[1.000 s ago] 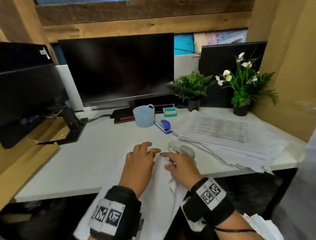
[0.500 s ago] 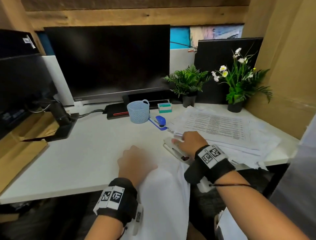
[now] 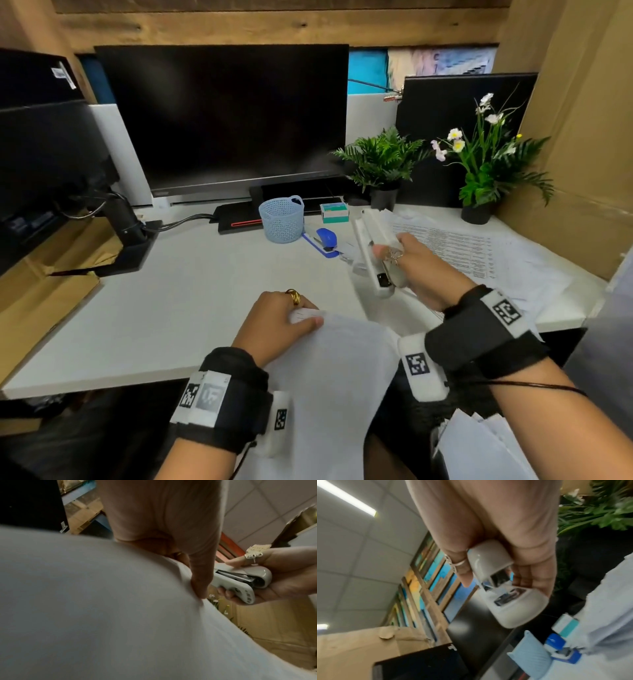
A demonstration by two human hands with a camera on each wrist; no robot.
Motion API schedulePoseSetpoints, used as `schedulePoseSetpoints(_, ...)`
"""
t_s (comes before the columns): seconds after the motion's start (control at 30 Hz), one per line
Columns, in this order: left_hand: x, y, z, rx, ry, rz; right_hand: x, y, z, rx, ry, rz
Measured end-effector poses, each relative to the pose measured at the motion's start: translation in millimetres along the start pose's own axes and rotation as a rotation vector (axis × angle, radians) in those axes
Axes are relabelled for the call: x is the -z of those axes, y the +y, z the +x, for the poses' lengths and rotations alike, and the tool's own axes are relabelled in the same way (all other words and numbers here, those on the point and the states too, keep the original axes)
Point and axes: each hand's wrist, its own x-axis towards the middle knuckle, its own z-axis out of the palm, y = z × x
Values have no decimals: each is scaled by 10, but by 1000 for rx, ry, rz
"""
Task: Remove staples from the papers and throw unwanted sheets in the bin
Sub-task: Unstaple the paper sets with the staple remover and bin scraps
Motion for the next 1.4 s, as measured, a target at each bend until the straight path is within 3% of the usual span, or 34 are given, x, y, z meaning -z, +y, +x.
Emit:
schedulePoseSetpoints(0.17,-15,311,-11,-93,11,9,-77,-119,-293,79,-94,192)
schedulePoseSetpoints(0.23,-17,428,-36,-128,28,-8,-193,-26,-342,77,27,235)
schedulePoseSetpoints(0.4,-27,594,-109,-145,15,-36,-320,178,-394,230,383,276)
schedulePoseSetpoints(0.53,-33,675,-144,-173,14,-23,-357,201,-484,366,480,315)
schedulePoseSetpoints(0.77,-20,776,-192,-250,76,-19,-371,247,-495,544,427,323)
schedulePoseSetpoints(0.93,-22,831,-237,-276,47,-65,-394,223,-493,594,423,317)
schedulePoseSetpoints(1.2,-42,793,-265,-286,10,-131,-392,228,-460,525,323,363)
schedulePoseSetpoints(1.4,3,770,-257,-253,-15,-170,-361,241,-457,349,199,531)
